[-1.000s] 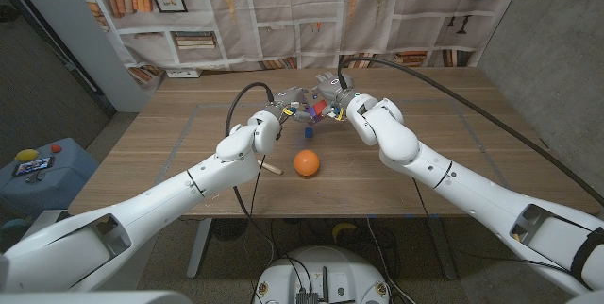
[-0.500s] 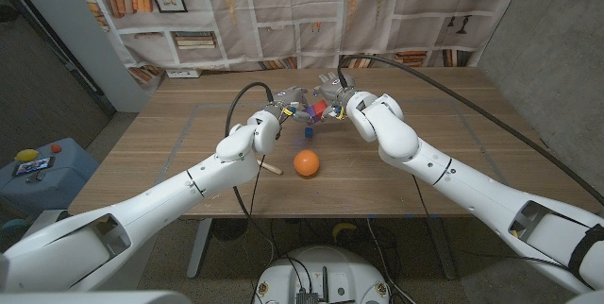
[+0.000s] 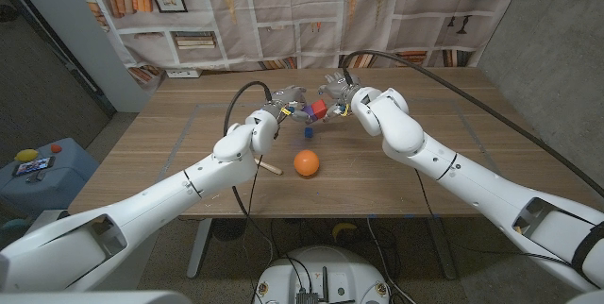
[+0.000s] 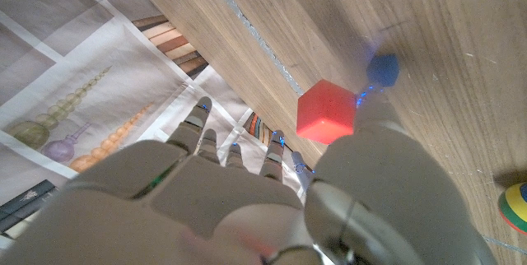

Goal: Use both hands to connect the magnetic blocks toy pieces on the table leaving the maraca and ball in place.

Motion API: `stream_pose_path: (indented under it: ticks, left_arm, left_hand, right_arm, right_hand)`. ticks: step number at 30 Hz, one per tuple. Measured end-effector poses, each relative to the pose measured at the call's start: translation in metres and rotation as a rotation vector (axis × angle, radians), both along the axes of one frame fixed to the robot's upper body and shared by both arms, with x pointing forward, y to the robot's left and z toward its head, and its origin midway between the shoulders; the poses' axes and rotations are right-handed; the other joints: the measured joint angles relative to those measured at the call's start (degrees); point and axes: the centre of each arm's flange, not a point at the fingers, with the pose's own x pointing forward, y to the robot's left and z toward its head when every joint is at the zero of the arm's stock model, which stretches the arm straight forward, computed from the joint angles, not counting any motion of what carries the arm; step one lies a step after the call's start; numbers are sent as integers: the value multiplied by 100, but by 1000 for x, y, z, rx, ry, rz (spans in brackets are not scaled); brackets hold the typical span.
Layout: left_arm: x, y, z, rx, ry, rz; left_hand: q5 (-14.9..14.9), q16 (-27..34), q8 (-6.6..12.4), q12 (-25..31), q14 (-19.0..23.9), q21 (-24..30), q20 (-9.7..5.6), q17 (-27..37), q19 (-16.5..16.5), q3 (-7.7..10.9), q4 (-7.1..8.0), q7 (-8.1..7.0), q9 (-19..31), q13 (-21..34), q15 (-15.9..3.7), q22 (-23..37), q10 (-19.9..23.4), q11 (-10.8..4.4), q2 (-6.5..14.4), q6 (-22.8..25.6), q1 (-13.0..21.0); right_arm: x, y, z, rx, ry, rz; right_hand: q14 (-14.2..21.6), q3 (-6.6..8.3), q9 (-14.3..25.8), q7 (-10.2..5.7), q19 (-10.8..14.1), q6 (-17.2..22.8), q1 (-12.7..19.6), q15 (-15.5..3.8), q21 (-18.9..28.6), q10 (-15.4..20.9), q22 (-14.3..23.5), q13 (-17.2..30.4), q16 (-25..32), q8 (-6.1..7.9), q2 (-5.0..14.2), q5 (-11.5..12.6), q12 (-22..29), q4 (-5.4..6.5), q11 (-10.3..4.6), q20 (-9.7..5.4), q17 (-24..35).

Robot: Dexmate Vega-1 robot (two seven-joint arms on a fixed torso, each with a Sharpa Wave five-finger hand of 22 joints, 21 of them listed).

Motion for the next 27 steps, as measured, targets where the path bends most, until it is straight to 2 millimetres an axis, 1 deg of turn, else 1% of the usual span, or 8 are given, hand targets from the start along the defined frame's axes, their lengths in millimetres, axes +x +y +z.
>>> stream_pose_path:
  ticks: [7, 8, 12, 13, 20, 21, 26, 27]
  left_arm:
    - [-2, 6, 3, 11, -4, 12]
    - [-2, 6, 3, 11, -4, 12]
    - [-4, 11, 5, 20, -6, 22]
    - [-4, 12, 5, 21, -6, 24]
    - [-7, 20, 8, 33, -5, 44]
    - [-7, 21, 8, 34, -5, 45]
    - [-10, 29, 10, 41, -5, 61]
    - [-10, 30, 10, 42, -4, 63]
  left_hand:
    - [-1, 0, -2, 0, 0, 0, 0, 0, 0, 0, 0, 0, 0, 0, 0, 0, 0, 0, 0, 0, -1]
    - [-1, 0, -2, 0, 0, 0, 0, 0, 0, -7, 7, 0, -1, 0, 0, 0, 0, 0, 0, 0, -1]
    - [-7, 0, -1, 0, 31, 0, 0, 0, 0, -24, 22, 0, -1, 0, -31, 0, 0, 0, 0, 0, -2]
    - [-12, 0, -1, 0, 31, 0, 0, 0, 0, -31, 16, 0, -1, 0, -31, 0, 0, 0, 0, 0, -2]
    - [-17, 0, -1, -23, 31, 0, 0, 0, 0, -31, 15, 0, -3, 0, -31, 0, 0, 0, -1, 0, -2]
    - [-17, 0, -1, -25, 31, 0, 0, 0, 0, -31, 15, 0, -3, 0, -31, 0, 0, 0, -1, 0, -2]
    - [-18, 0, -2, -25, 31, 0, 0, 0, 0, -31, 15, 0, -3, 0, -31, 0, 0, 0, -2, 0, -2]
    - [-18, 0, -2, -24, 31, 0, 0, 0, 0, -31, 15, 0, -3, 0, -31, 0, 0, 0, -2, -1, -2]
  right_arm:
    - [1, -10, 4, 18, 26, 6]
    - [1, -11, 5, 21, 29, 7]
    - [1, -19, 8, 48, 49, 12]
    - [1, -20, 9, 51, 50, 13]
    - [3, -33, 11, 116, 82, 25]
    - [4, -36, 12, 122, 82, 23]
    - [5, -43, 13, 179, 110, 41]
    - [5, -45, 14, 183, 110, 39]
  right_hand:
    - [0, -40, 0, 21, -31, -40, -35, -1, 0, 0, 0, 0, 0, -7, 36, 0, 0, 40, 0, 32, 0]
    - [0, -49, 0, 21, -31, -40, -128, 0, 0, 0, 0, 0, 0, -32, 58, 0, 0, 49, 0, 31, 0]
    - [0, -71, -1, 21, -53, -40, -133, 0, 0, 1, 0, 0, 0, -35, 62, 0, 5, 71, 0, 53, 0]
    - [0, -71, -1, 21, -61, -40, -174, 0, 0, 1, 0, 0, 0, -35, 101, 0, 23, 71, 0, 62, 0]
    - [-20, -95, -1, 22, -61, -38, -271, 21, 0, 1, 0, 27, 0, -35, 79, -1, 46, 95, 0, 62, -1]
    - [-20, -96, -1, 24, -61, -36, -323, 21, 0, 1, 0, 27, 0, -35, 131, -2, 46, 97, 0, 62, -1]
    - [-20, -101, -1, 43, -61, -17, -324, 21, 0, 1, 0, 27, 0, -35, 132, -2, 46, 136, 0, 61, 27]
    - [-20, -101, -1, 43, -61, -17, -365, 21, 0, 1, 0, 27, 0, -35, 173, -2, 46, 136, -1, 61, 27]
